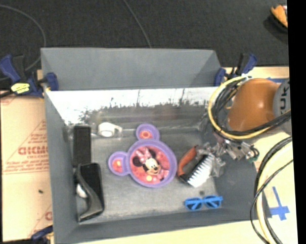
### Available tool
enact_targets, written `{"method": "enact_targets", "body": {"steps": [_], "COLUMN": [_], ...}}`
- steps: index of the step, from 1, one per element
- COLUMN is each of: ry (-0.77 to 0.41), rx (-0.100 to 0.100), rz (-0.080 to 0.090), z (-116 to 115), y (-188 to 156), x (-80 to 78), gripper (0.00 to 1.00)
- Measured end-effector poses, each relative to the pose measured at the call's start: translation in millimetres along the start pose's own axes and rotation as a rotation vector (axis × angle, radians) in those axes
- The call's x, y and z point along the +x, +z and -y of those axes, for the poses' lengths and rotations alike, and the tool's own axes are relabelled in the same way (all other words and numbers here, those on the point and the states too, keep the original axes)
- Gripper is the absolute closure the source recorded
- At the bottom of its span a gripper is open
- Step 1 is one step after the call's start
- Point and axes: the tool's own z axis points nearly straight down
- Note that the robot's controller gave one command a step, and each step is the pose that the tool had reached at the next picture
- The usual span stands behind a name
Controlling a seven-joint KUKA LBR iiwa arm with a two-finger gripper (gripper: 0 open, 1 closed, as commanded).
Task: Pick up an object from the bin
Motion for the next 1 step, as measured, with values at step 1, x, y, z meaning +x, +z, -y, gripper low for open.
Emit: {"method": "enact_targets", "body": {"steps": [1], "ry": [0.000], "rx": [0.002], "rz": [0.001], "z": [0.6], "y": [-11.2], "x": [0.0], "gripper": [1.00]}}
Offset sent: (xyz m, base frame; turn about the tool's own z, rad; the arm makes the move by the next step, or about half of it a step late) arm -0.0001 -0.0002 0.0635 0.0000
